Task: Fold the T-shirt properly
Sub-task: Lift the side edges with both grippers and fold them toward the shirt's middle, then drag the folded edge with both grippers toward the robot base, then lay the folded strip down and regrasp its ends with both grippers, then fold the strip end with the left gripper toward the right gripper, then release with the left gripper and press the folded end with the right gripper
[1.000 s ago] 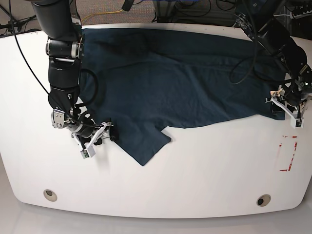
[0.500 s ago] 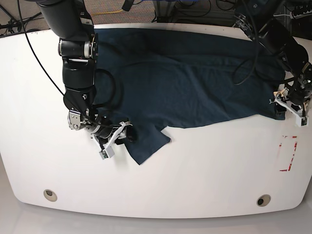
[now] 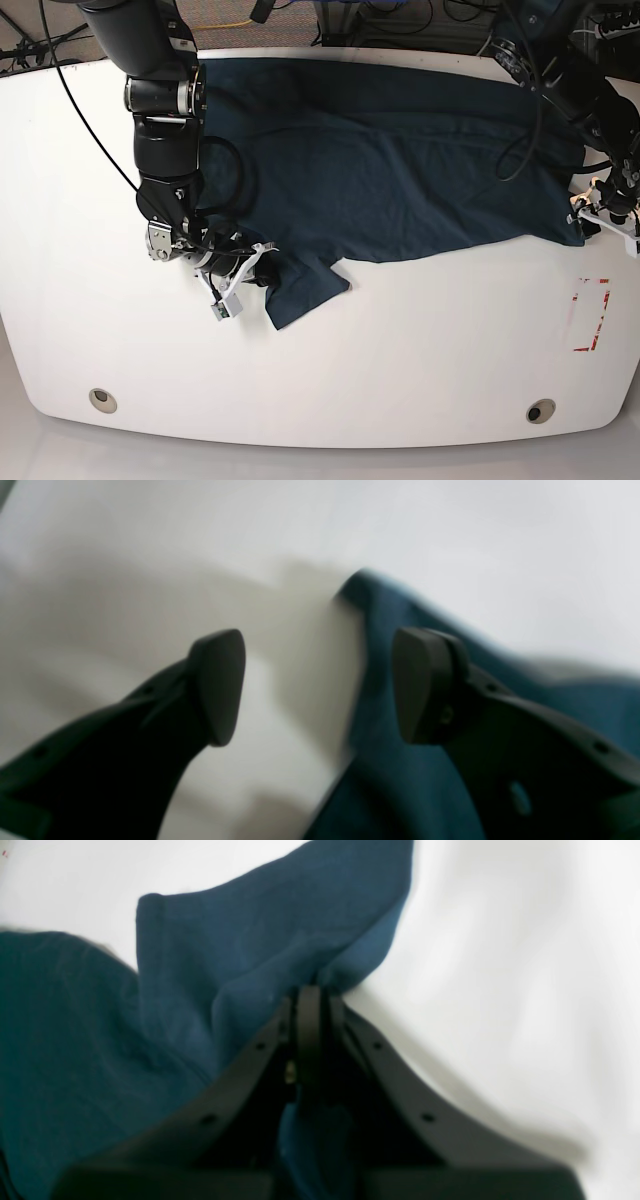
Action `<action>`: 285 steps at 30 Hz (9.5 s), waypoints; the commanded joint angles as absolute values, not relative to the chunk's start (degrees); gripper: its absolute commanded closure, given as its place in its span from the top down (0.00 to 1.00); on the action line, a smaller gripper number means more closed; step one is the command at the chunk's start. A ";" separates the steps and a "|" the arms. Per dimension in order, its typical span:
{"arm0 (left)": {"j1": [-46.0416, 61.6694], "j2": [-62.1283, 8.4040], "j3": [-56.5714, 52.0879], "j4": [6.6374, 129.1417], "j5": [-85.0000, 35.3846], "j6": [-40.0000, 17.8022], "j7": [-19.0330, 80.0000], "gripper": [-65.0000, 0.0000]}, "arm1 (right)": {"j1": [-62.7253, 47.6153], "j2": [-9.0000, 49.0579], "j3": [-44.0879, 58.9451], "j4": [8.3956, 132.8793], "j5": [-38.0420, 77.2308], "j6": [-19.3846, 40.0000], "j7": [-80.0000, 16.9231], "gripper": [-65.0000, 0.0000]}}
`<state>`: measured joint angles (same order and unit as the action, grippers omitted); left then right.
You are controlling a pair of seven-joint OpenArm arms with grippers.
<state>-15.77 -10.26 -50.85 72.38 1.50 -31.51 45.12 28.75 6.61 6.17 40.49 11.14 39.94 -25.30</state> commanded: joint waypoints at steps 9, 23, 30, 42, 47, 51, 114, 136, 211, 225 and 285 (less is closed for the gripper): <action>-20.88 -11.30 -50.42 63.34 0.66 -31.60 44.00 0.65 | 29.76 6.99 6.11 41.10 10.42 40.00 -27.65 0.00; -22.11 -11.03 -48.04 62.99 0.66 -31.87 43.82 0.00 | 27.47 6.99 6.11 50.77 10.42 40.00 -32.04 0.00; -22.20 -11.03 -48.04 65.10 0.66 -38.11 43.82 0.00 | 26.07 7.08 6.11 59.30 10.42 40.00 -35.03 0.00; -21.67 -11.03 -48.40 68.18 0.66 -40.00 43.82 0.00 | 21.76 11.03 6.73 80.48 11.12 40.00 -48.31 0.00; -21.67 -11.21 -48.48 68.18 0.57 -40.00 43.82 0.00 | 17.89 11.47 6.73 90.15 11.12 40.00 -51.74 0.00; -21.67 -11.12 -48.48 68.70 0.57 -40.00 43.91 0.00 | 14.64 11.47 6.99 96.92 11.03 40.00 -54.81 0.00; 12.09 -17.10 -37.23 99.03 -30.90 -40.00 51.47 0.43 | -23.08 4.88 40.40 115.56 49.01 40.00 -59.74 0.58; 11.21 -12.35 -42.86 83.91 -17.63 -40.00 51.21 0.38 | -12.97 6.29 31.52 92.26 28.70 40.00 -57.27 0.58; 14.20 -1.63 -21.85 114.51 -27.82 -40.00 62.20 0.04 | -4.26 8.13 30.29 85.67 22.64 40.00 -54.81 0.58; 9.10 4.79 -8.22 112.75 -27.47 -40.00 62.11 0.04 | -4.44 8.22 30.46 85.67 22.64 40.00 -54.81 0.58; 6.37 -9.01 -24.92 103.96 -27.47 -36.62 61.85 0.48 | -7.34 9.54 21.23 101.14 50.59 40.00 -68.00 0.59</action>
<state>6.96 -8.32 -24.21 103.22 -26.61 -36.45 63.09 -7.42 9.04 22.68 99.79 49.08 39.77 -69.06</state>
